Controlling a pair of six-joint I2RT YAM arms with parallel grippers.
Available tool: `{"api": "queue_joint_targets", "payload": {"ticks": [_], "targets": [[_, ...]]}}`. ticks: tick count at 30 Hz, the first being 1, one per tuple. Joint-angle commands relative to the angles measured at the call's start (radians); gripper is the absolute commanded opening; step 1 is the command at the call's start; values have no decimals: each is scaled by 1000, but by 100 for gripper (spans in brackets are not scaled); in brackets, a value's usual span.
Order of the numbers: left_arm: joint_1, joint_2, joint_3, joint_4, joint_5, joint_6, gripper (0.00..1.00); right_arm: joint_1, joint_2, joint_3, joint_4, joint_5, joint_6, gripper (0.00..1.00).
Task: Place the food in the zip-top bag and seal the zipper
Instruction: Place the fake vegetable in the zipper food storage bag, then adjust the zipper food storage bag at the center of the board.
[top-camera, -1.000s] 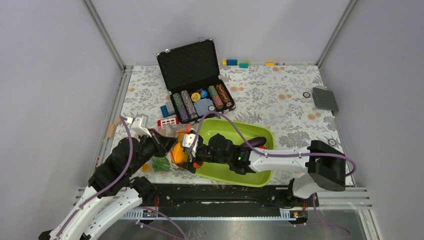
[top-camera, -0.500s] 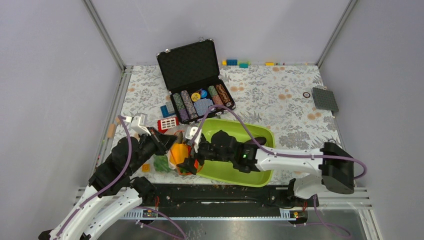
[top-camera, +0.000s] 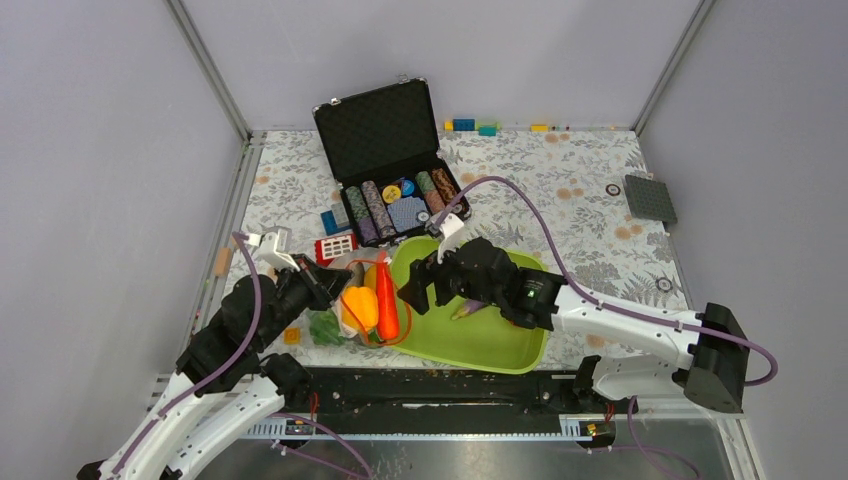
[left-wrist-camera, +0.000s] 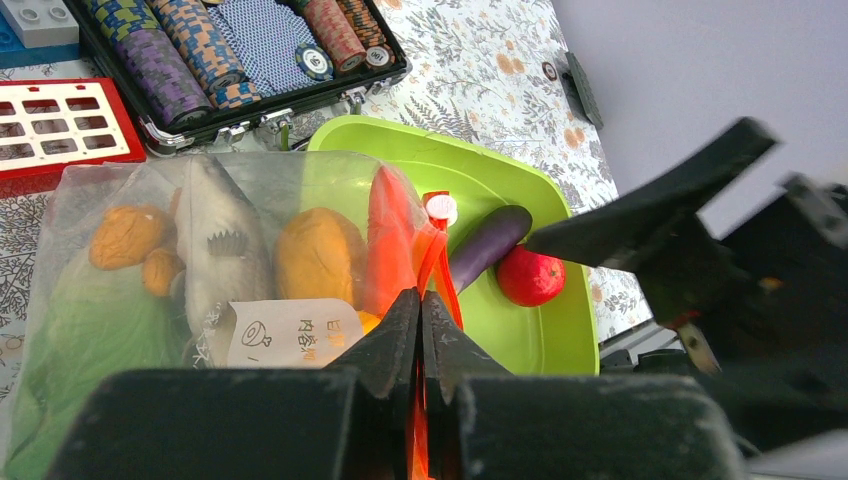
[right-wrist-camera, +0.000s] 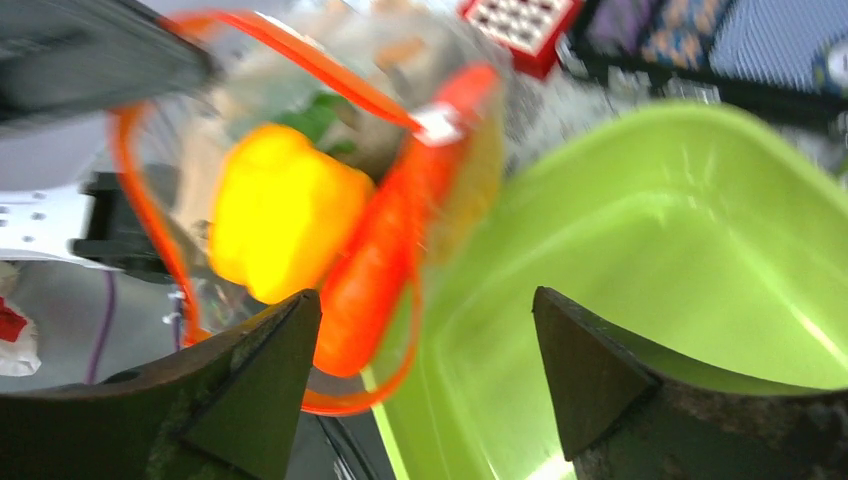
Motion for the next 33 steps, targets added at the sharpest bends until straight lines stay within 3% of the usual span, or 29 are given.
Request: {"api": "queue_joint_targets", "payload": {"ticks": [1, 4, 8, 10, 13, 17, 20, 28, 33], "targets": [[0, -17, 10, 81, -27, -1, 0, -26, 7, -33, -107, -96, 110, 80], [0, -13, 10, 80, -27, -1, 0, -26, 69, -10, -104, -183, 100, 75], [-1, -18, 10, 80, -27, -2, 0, -26, 157, 24, -103, -170, 111, 66], [-1, -24, 9, 76, -34, -2, 0, -26, 178, 38, -92, -170, 112, 53], [0, -27, 13, 57, -46, -1, 0, -26, 181, 53, -92, -155, 114, 22], [-1, -31, 18, 17, -118, 13, 0, -26, 157, 104, -95, -200, 50, 6], [0, -23, 37, -48, -203, 10, 0, -25, 157, 181, -121, -231, 16, 0], [-1, -27, 165, -255, -371, 24, 0, -26, 259, 474, -289, -270, -124, 0], [-1, -4, 183, -404, -525, -60, 0, -27, 337, 583, -377, -237, -161, 0]]}}
